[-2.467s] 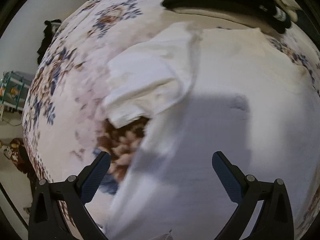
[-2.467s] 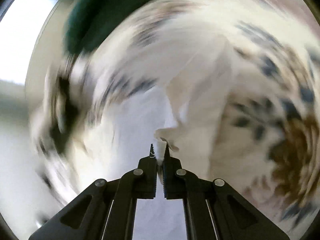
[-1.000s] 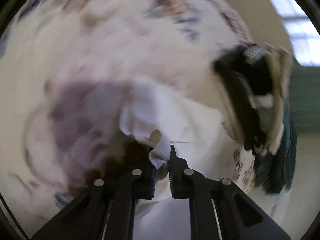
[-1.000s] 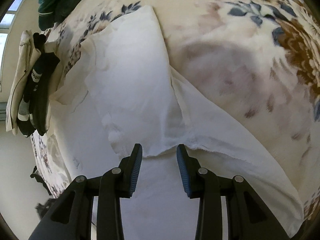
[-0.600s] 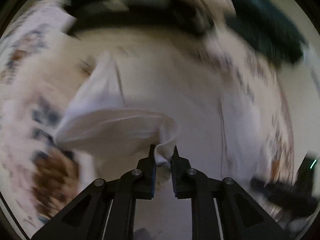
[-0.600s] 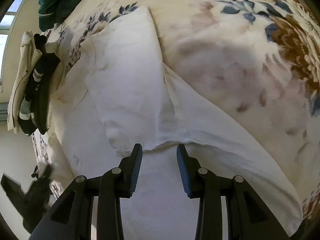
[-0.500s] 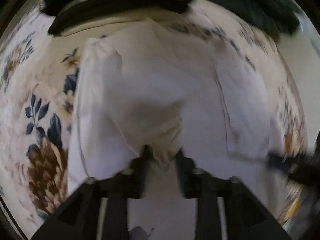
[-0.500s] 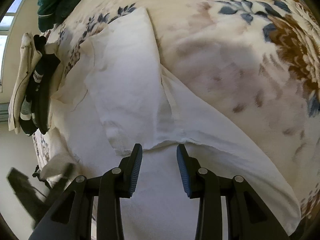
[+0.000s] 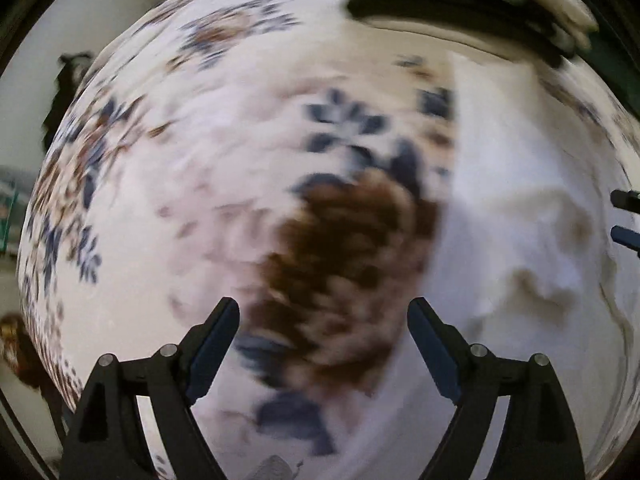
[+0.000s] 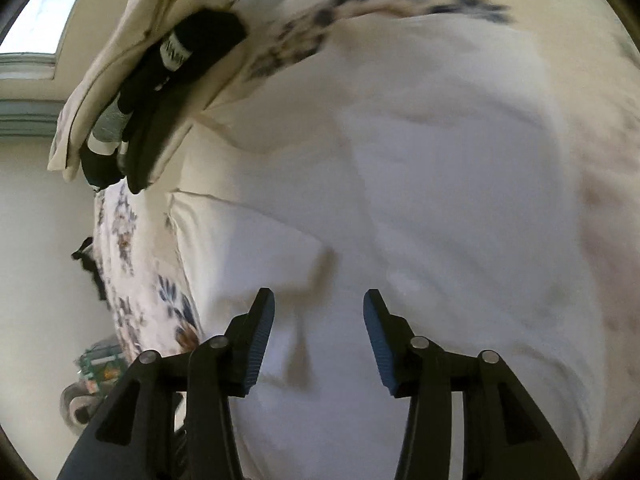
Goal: Fold small clothes
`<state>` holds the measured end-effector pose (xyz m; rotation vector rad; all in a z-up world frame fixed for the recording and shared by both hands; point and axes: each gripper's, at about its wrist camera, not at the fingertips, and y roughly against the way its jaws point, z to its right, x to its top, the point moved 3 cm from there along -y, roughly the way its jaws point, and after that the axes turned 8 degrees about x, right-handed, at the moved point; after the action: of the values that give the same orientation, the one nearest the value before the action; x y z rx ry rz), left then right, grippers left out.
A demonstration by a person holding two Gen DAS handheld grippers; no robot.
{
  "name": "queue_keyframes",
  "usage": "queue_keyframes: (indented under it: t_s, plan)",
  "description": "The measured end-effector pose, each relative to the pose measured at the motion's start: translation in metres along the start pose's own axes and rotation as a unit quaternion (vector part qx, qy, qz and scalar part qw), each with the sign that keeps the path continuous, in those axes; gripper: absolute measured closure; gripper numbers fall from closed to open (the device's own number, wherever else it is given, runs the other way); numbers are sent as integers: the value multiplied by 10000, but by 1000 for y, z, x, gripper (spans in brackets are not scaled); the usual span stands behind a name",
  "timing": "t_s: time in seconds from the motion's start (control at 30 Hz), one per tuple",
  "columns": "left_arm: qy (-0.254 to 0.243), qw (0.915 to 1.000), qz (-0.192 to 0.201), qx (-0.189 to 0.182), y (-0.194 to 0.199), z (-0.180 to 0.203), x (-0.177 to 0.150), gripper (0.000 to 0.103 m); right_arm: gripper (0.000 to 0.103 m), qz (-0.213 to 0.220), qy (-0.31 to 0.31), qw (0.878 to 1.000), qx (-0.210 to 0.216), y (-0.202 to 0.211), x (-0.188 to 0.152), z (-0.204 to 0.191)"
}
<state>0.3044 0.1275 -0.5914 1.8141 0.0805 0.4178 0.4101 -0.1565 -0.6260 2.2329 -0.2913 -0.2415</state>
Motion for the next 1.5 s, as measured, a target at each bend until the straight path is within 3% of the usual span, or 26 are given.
queue_keyframes:
  t_s: [0.13, 0.2, 0.23, 0.33, 0.5, 0.6, 0.67, 0.77, 0.9, 0.93, 0.97, 1.0, 1.1, 1.17, 1.23, 1.37, 1.5]
  plan:
    - [238, 9996, 96, 78, 0, -16, 10, 17, 54, -451, -156, 9988, -62, -47, 32, 1]
    - [277, 9995, 168, 23, 3, -13, 17, 17, 77, -618, -272, 9975, 227, -58, 35, 0]
    - [272, 9994, 196, -17, 4, -10, 19, 17, 100, -563, -191, 9975, 376, -57, 37, -6]
    - [226, 9994, 236, -138, 4, 4, 31, 17, 101, -88, 313, 9994, 99, -37, 45, -23]
    - [100, 9992, 247, -295, 3, 23, 37, 17, 99, 313, 415, 9980, -350, -22, 70, -23]
    - [23, 9989, 246, -398, 4, 33, 40, 17, 84, 126, 151, 9971, -740, -17, 70, -10]
    - [-50, 9988, 261, -400, 4, 38, 42, 17, 58, 204, -55, 9980, -596, -3, 57, -1]
    - [-169, 9986, 277, -408, 0, 45, 47, 17, 57, 32, -524, 9985, -143, 8, 23, 19]
    - [-235, 9984, 307, -407, 0, 49, 53, 17, 56, -656, -1257, 9891, 397, -16, -39, 44]
    - [-250, 9983, 326, -407, 2, 49, 53, 17, 58, -723, -1362, 9869, 470, -21, -47, 49]
    - [-259, 9983, 329, -408, 3, 48, 52, 17, 83, -688, -1520, 9837, 667, -27, -56, 55]
    - [-269, 9983, 331, -402, 4, 46, 51, 17, 100, -493, -1541, 9845, 675, -25, -60, 58]
    - [-286, 9982, 352, -382, 8, 39, 46, 17, 102, -211, -1345, 9905, 215, -13, -70, 60]
    - [-293, 9982, 360, -371, 12, 33, 42, 17, 101, -244, -1238, 9919, 154, -4, -73, 63]
    - [-292, 9980, 404, -387, 20, 29, 38, 17, 97, -369, -1296, 9903, 323, 14, -74, 64]
    - [-416, 9962, 571, -514, 52, 28, 23, 17, 69, -170, -1169, 9928, 185, 95, -75, 66]
    - [-690, 9937, 629, -618, 86, 44, 0, 17, 65, 66, -1244, 9919, -260, 200, -78, 91]
